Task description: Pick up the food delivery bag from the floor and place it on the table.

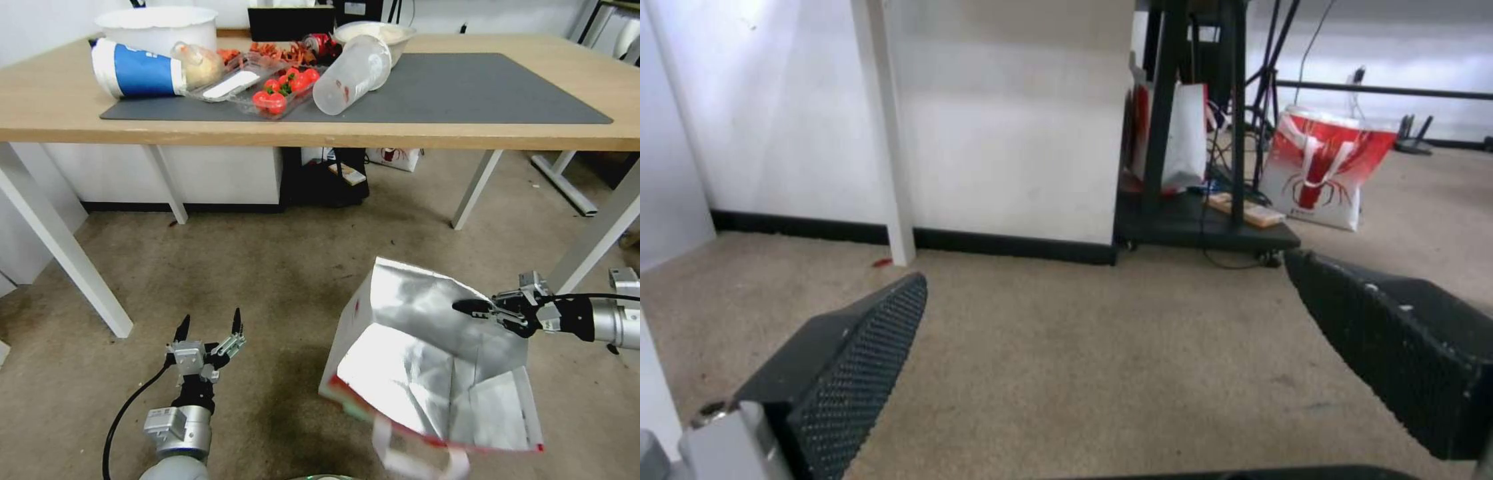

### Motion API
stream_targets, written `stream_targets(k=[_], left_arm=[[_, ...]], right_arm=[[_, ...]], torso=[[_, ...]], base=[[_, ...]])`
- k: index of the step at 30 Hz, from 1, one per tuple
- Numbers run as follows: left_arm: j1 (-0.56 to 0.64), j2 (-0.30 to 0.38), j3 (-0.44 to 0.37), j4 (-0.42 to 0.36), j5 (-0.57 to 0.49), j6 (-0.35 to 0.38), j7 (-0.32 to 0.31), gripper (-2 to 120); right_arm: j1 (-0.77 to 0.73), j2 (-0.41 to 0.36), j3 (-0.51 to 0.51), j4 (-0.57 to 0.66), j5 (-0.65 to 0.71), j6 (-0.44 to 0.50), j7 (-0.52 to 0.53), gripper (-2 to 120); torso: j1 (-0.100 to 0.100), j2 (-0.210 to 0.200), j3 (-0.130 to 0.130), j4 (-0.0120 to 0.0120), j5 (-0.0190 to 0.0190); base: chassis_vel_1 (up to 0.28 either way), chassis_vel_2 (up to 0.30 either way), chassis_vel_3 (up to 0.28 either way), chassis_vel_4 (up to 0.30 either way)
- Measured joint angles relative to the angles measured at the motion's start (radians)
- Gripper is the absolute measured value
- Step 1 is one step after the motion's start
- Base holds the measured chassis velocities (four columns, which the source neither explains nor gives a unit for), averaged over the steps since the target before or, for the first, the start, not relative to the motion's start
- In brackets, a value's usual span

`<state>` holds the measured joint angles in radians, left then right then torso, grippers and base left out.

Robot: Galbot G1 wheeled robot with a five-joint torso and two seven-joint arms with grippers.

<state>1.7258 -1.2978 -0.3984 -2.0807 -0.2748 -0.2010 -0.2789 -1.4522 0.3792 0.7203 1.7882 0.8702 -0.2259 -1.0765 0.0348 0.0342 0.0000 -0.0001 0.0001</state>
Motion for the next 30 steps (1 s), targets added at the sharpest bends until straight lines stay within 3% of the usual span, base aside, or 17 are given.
stream_targets(k=[30], left_arm=[[0.006, 0.002, -0.001, -0.022, -0.011, 0.002, -0.017, 100]], right_arm=[[-0.002, 0.022, -0.013, 0.018, 0.021, -0.018, -0.034, 0]], torso=[[0.000, 0.000, 0.000, 0.0000, -0.0001]], base=[[0.000, 0.000, 0.000, 0.000]])
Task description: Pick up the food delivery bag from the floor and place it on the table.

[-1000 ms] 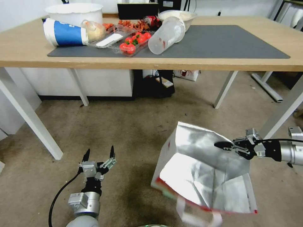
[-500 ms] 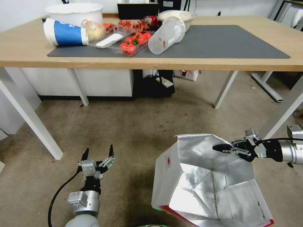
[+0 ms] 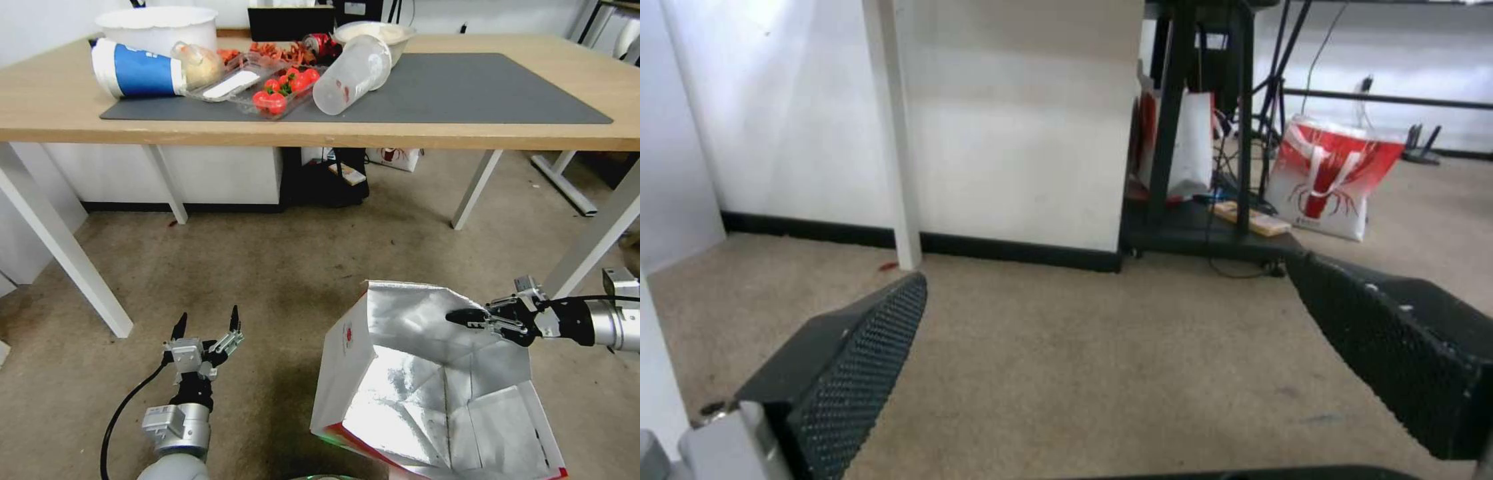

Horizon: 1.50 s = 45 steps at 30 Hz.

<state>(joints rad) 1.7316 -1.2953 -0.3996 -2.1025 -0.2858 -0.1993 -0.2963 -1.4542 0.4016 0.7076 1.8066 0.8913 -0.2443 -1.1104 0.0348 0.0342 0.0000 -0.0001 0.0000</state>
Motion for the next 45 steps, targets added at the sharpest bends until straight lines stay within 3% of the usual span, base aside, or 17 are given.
stream_targets(k=[8, 26, 45], left_arm=[[0.000, 0.000, 0.009, -0.016, -0.024, 0.024, -0.001, 100], [0.010, -0.005, 0.001, -0.033, -0.009, 0.034, -0.009, 100], [0.010, -0.010, -0.003, -0.033, 0.002, 0.027, -0.011, 100]], right_arm=[[-0.015, 0.017, -0.003, 0.005, -0.013, 0.005, 0.001, 0], [-0.017, 0.027, -0.008, 0.030, -0.014, 0.008, 0.000, 0], [-0.018, 0.024, -0.005, 0.033, -0.013, 0.009, -0.013, 0]], torso=[[0.002, 0.010, 0.006, -0.0001, -0.0001], [0.007, 0.092, 0.083, 0.0000, -0.0001], [0.022, 0.171, 0.148, 0.0000, -0.0001]], base=[[0.000, 0.000, 0.000, 0.000], [0.000, 0.000, 0.000, 0.000], [0.000, 0.000, 0.000, 0.000]])
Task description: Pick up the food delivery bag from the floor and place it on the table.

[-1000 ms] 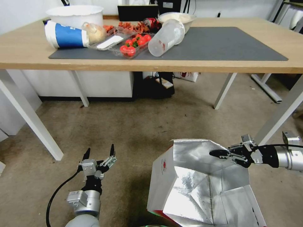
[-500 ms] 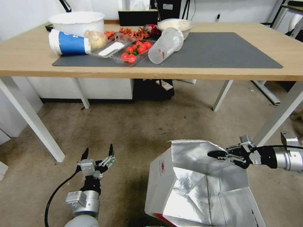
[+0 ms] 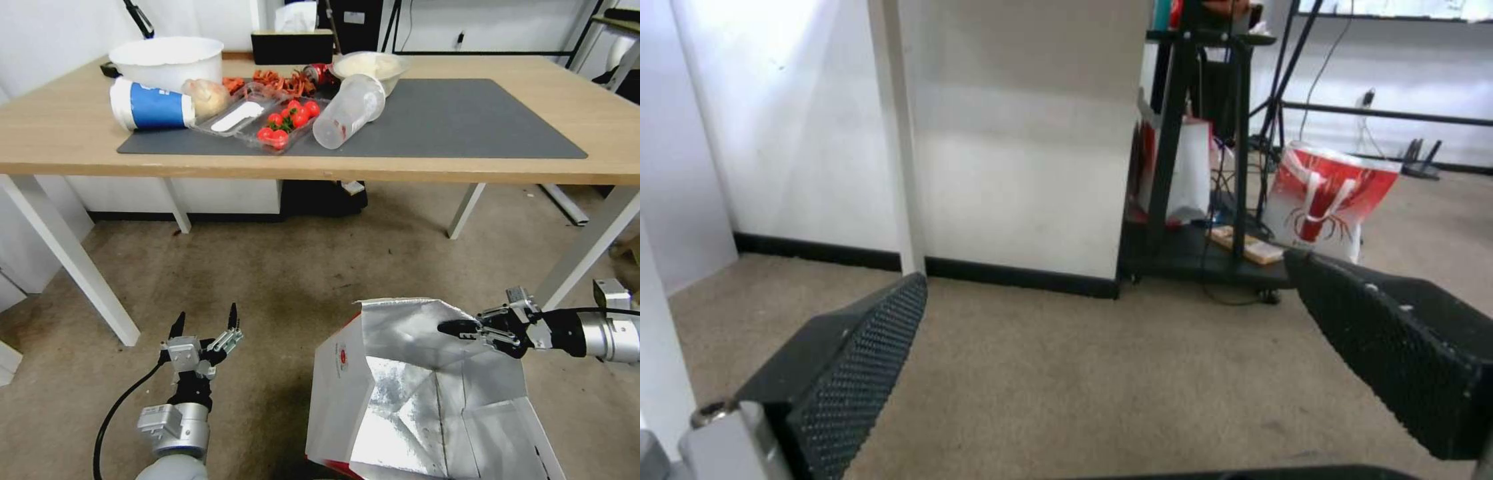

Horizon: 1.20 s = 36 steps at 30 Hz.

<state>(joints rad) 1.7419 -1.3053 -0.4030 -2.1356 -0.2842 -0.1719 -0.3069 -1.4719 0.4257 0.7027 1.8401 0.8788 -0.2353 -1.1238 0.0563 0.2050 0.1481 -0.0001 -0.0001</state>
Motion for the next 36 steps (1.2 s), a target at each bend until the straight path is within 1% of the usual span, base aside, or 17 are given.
stream_targets(k=[6, 9, 10, 13, 18, 21, 22, 25, 31, 33, 34, 36], left_arm=[[-0.004, 0.001, 0.002, 0.003, -0.002, 0.000, -0.001, 100], [-0.004, 0.002, 0.001, 0.005, -0.004, 0.000, -0.002, 100], [-0.004, 0.002, 0.001, 0.005, -0.004, 0.000, -0.002, 100], [-0.004, 0.004, 0.000, 0.006, -0.007, -0.002, -0.002, 100], [-0.009, 0.009, 0.001, 0.006, -0.013, 0.001, -0.003, 100], [-0.015, 0.011, 0.001, 0.006, -0.013, 0.003, -0.005, 100], [-0.015, 0.011, 0.001, 0.006, -0.013, 0.003, -0.005, 100], [-0.013, 0.011, 0.002, 0.006, -0.013, 0.003, -0.005, 100], [-0.012, 0.011, 0.002, 0.006, -0.012, 0.004, -0.004, 100], [-0.010, 0.011, 0.001, 0.005, -0.009, 0.004, -0.003, 100], [-0.010, 0.011, 0.001, 0.005, -0.009, 0.004, -0.003, 100], [-0.008, 0.010, 0.001, 0.005, -0.006, 0.005, -0.002, 100]], right_arm=[[0.002, -0.004, 0.001, -0.001, 0.000, 0.000, -0.003, 0], [0.004, -0.007, 0.001, -0.003, 0.002, 0.000, -0.003, 0], [0.004, -0.007, 0.001, -0.003, 0.002, 0.000, -0.003, 0], [0.005, -0.007, 0.001, -0.003, 0.006, -0.001, -0.003, 0], [0.007, -0.006, 0.001, -0.004, 0.007, -0.002, -0.003, 0], [0.007, -0.002, 0.001, -0.003, 0.007, -0.003, -0.003, 0], [0.007, -0.002, 0.001, -0.003, 0.007, -0.003, -0.003, 0], [0.006, 0.001, 0.001, -0.003, 0.007, -0.003, -0.004, 0], [0.006, 0.001, 0.001, -0.005, 0.007, -0.003, -0.006, 0], [0.006, 0.001, 0.002, -0.005, 0.007, -0.003, -0.007, 0], [0.006, 0.001, 0.002, -0.005, 0.007, -0.003, -0.007, 0], [0.006, 0.001, 0.002, -0.005, 0.007, -0.003, -0.007, 0]], torso=[[0.005, 0.019, 0.014, 0.0000, 0.0000], [0.009, 0.037, 0.028, 0.0000, 0.0000], [0.009, 0.037, 0.028, 0.0000, 0.0000], [0.014, 0.053, 0.040, 0.0001, 0.0000], [0.018, 0.067, 0.050, 0.0000, 0.0000], [0.023, 0.084, 0.061, -0.0001, 0.0000], [0.023, 0.084, 0.061, -0.0001, 0.0000], [0.028, 0.099, 0.072, 0.0003, 0.0000], [0.034, 0.120, 0.087, 0.0001, 0.0000], [0.037, 0.132, 0.096, 0.0000, 0.0000], [0.037, 0.132, 0.096, 0.0000, 0.0000], [0.041, 0.144, 0.104, 0.0000, 0.0000]], base=[[0.000, 0.000, 0.000, 0.000], [0.000, 0.000, 0.000, 0.000], [0.000, 0.000, 0.000, 0.000], [0.000, 0.000, 0.000, 0.000], [0.000, 0.000, 0.000, 0.000], [0.000, 0.000, 0.000, 0.000], [0.000, 0.000, 0.000, 0.000], [0.000, 0.000, 0.000, 0.000], [0.000, 0.000, 0.000, 0.000], [0.000, 0.000, 0.000, 0.000], [0.000, 0.000, 0.000, 0.000], [0.000, 0.000, 0.000, 0.000]])
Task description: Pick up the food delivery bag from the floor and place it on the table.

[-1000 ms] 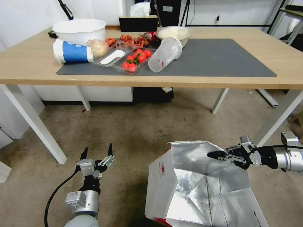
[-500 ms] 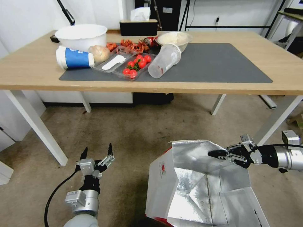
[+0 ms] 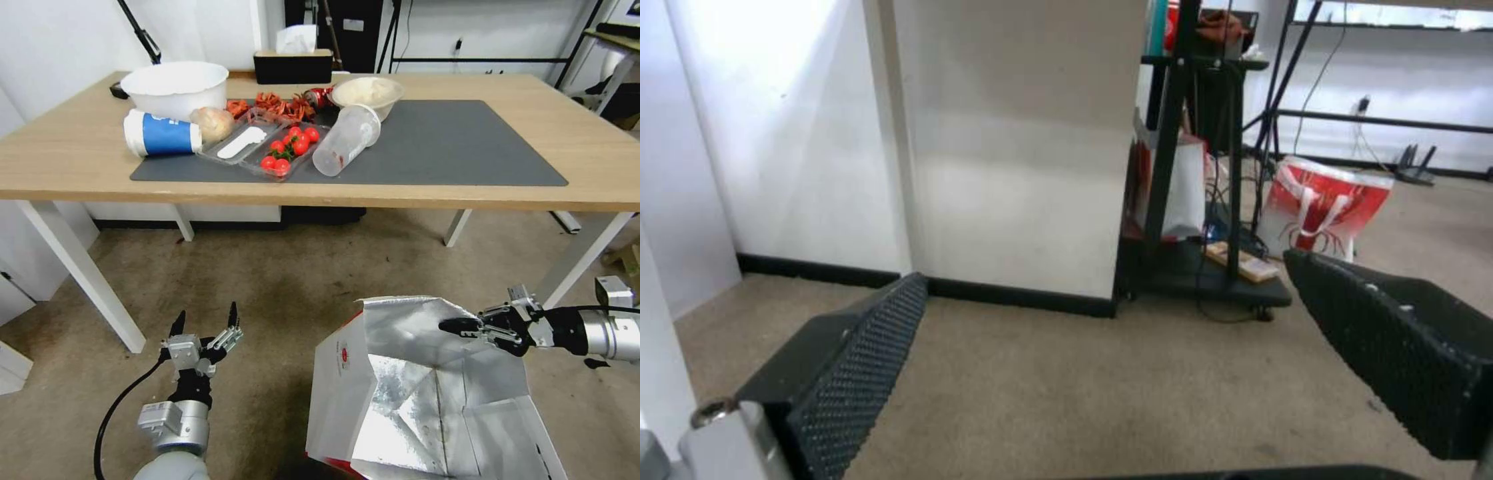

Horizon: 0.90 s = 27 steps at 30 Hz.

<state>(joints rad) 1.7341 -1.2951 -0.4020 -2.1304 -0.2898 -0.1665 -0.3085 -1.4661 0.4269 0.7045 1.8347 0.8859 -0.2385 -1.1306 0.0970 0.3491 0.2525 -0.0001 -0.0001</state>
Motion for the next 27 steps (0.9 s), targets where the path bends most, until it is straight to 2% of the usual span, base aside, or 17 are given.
stream_targets(k=[6, 13, 27], left_arm=[[0.001, 0.000, 0.000, -0.001, 0.000, 0.002, 0.000, 100], [0.002, -0.004, 0.003, -0.001, 0.002, 0.005, 0.000, 100], [0.005, -0.008, 0.004, -0.002, 0.018, 0.001, 0.000, 100]], right_arm=[[0.000, 0.001, 0.000, 0.000, 0.000, 0.000, 0.000, 0], [0.000, -0.003, 0.000, 0.002, -0.002, 0.000, -0.002, 0], [0.000, -0.003, 0.000, 0.006, -0.005, 0.001, -0.006, 0]], torso=[[0.004, 0.012, 0.007, 0.0000, 0.0000], [0.017, 0.052, 0.034, 0.0000, 0.0000], [0.036, 0.106, 0.070, 0.0000, 0.0001]], base=[[0.000, 0.000, 0.000, 0.000], [0.000, 0.000, 0.000, 0.000], [0.000, 0.000, 0.000, 0.000]])
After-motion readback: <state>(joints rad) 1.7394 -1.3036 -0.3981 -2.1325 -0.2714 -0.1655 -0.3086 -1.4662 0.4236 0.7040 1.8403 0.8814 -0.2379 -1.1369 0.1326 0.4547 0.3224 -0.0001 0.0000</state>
